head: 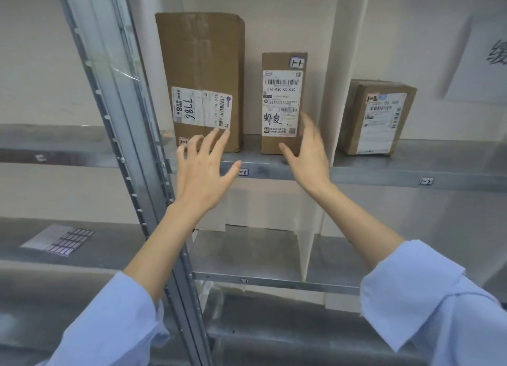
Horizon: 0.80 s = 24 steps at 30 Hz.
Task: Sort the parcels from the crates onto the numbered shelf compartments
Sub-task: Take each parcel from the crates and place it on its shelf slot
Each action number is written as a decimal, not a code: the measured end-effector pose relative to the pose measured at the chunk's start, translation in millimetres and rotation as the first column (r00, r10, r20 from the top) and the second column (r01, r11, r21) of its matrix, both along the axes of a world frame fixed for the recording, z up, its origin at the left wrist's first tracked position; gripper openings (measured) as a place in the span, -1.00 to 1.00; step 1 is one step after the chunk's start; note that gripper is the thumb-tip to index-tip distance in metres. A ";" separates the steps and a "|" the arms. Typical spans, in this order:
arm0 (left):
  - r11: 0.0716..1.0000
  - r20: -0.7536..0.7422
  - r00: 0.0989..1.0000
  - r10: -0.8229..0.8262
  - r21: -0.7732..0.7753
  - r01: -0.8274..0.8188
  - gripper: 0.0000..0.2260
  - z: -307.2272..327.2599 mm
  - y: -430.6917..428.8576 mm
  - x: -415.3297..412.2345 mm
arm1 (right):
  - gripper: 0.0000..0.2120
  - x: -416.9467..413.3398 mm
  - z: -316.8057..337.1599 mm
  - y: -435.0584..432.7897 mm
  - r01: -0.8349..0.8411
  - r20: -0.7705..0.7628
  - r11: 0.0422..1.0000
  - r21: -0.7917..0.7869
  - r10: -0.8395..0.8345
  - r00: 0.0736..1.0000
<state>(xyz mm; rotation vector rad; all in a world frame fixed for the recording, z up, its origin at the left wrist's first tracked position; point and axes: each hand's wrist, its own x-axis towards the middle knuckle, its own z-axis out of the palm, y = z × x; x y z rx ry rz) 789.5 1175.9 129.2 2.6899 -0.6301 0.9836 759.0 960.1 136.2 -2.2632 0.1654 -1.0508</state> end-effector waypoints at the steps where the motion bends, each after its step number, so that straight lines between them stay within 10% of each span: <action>1: 1.000 0.000 1.000 0.002 0.000 -0.002 -0.43 1.0 -2.5 -4.5 | -0.29 -7.2 -1.5 0.4 0.043 -0.006 0.994 -0.102 -0.043 0.999; 9: 0.997 0.027 0.997 -0.071 -0.015 0.071 -0.44 4.1 -59.6 -58.8 | -0.37 -81.8 -7.2 -30.7 0.111 -0.058 0.884 -0.455 -0.154 0.986; 24: 0.898 -0.057 0.897 -0.438 0.017 0.439 -0.42 -27.1 -346.3 -258.5 | -0.36 -353.1 -32.9 -286.3 0.421 -0.255 0.737 -0.528 -0.611 0.749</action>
